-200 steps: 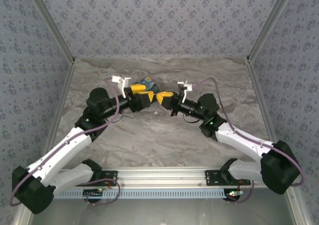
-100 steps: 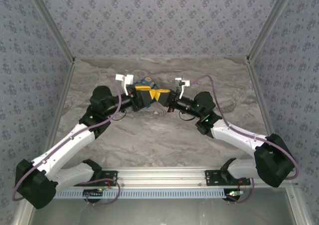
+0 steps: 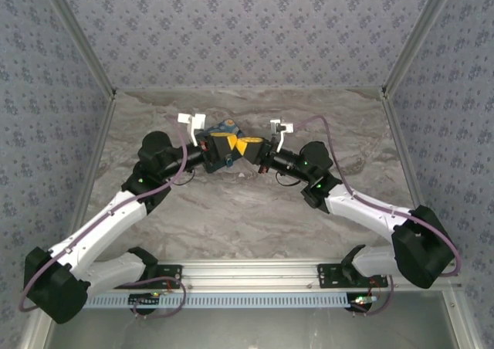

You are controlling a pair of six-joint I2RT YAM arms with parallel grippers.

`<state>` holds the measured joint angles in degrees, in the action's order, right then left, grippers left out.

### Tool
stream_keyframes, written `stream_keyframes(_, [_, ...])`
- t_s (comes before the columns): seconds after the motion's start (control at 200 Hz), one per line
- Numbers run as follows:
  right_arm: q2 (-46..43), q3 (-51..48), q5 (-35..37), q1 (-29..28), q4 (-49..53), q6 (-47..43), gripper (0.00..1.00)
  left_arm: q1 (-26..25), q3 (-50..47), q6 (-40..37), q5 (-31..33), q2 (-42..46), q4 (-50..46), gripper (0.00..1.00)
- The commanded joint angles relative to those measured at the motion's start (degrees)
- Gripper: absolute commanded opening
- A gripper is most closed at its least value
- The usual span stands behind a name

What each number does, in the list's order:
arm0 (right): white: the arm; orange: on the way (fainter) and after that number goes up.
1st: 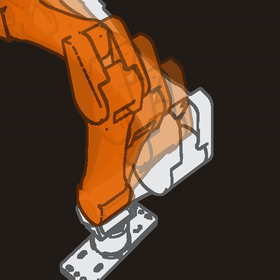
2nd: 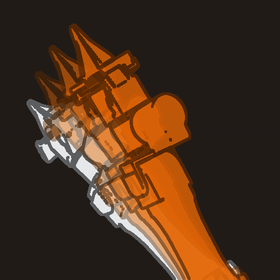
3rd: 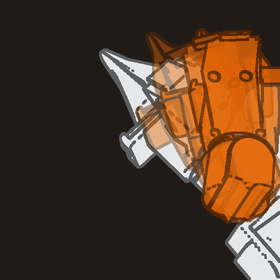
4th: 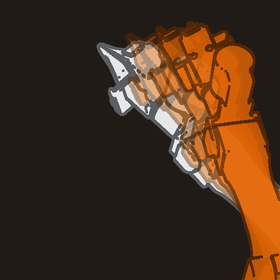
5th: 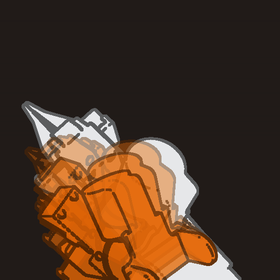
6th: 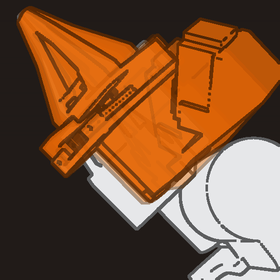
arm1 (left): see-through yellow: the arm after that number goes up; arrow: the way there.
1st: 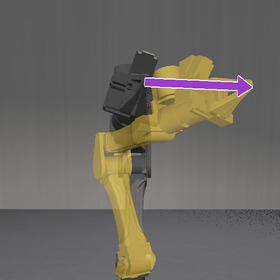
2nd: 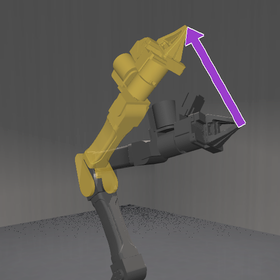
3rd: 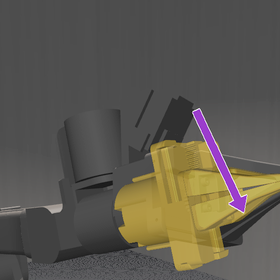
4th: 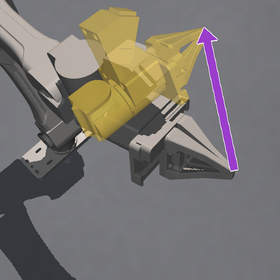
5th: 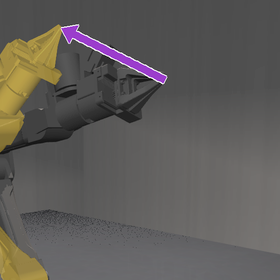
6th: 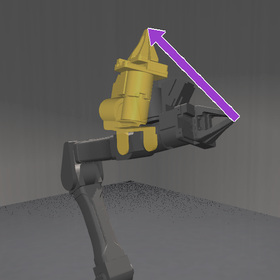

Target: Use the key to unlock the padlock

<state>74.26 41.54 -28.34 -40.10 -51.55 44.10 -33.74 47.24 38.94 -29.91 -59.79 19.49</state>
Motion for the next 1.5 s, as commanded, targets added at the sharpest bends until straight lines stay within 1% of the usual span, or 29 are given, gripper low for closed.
stream_keyframes(0.0, [0.52, 0.04, -2.97, 1.04, -0.66, 0.84, 0.16, -0.29, 3.36, -1.70, -1.54, 0.96, 0.66, 0.00])
stream_keyframes(0.11, [0.45, -0.78, -6.93, 3.07, -1.01, 1.43, 0.29, -0.33, 4.35, -3.60, -2.18, 1.41, -1.75, 0.00])
stream_keyframes(0.14, [0.35, -1.35, -8.42, 3.86, -1.96, 1.59, 0.34, -0.32, 4.85, -4.44, -2.53, 1.50, -3.02, 0.00])
stream_keyframes(0.255, [0.01, -2.42, -12.90, 6.38, -4.16, 2.00, 0.48, -0.29, 7.43, -7.77, -3.99, 1.43, -9.02, 0.00])
stream_keyframes(0.345, [-0.20, -1.74, -16.81, 7.82, -4.24, 2.40, 0.56, -0.28, 10.20, -10.77, -5.29, 0.87, -15.31, 0.00])
stream_keyframes(0.44, [-0.51, -0.49, -19.88, 8.04, -3.95, 1.63, 0.61, -0.31, 13.01, -13.60, -7.00, -0.08, -20.78, 0.00])
stream_keyframes(0.565, [-0.78, 2.89, -22.98, 8.10, 1.61, -0.50, 0.62, -0.28, 16.15, -16.76, -9.08, -1.43, -27.08, 0.00])
stream_keyframes(0.625, [-0.83, 4.14, -24.18, 8.02, 2.72, -1.40, 0.62, -0.30, 17.69, -18.15, -9.85, -2.08, -29.56, 0.00])
stream_keyframes(0.789, [-1.17, 6.80, -26.79, 7.97, 6.11, -3.56, 0.62, -0.32, 19.81, -20.96, -9.42, -3.10, -33.99, 0.00])
stream_keyframes(0.949, [-1.84, 8.24, -27.24, 7.46, 10.70, -6.12, 0.62, -0.28, 19.99, -21.39, -9.20, -3.28, -34.34, 0.00])
stream_keyframes(1.084, [-1.32, 9.63, -27.38, 6.44, 13.31, -7.53, 0.53, -0.32, 19.75, -21.36, -8.94, -3.27, -34.05, 0.00])
stream_keyframes(1.369, [-0.67, 9.21, -27.34, 6.18, 14.15, -7.53, 0.49, -0.36, 19.38, -21.15, -8.16, -2.96, -33.64, 0.00])
stream_keyframes(1.494, [-1.20, 8.85, -27.39, 6.30, 15.42, -7.53, 0.45, -0.34, 19.13, -21.23, -7.71, -2.75, -33.55, 0.00])
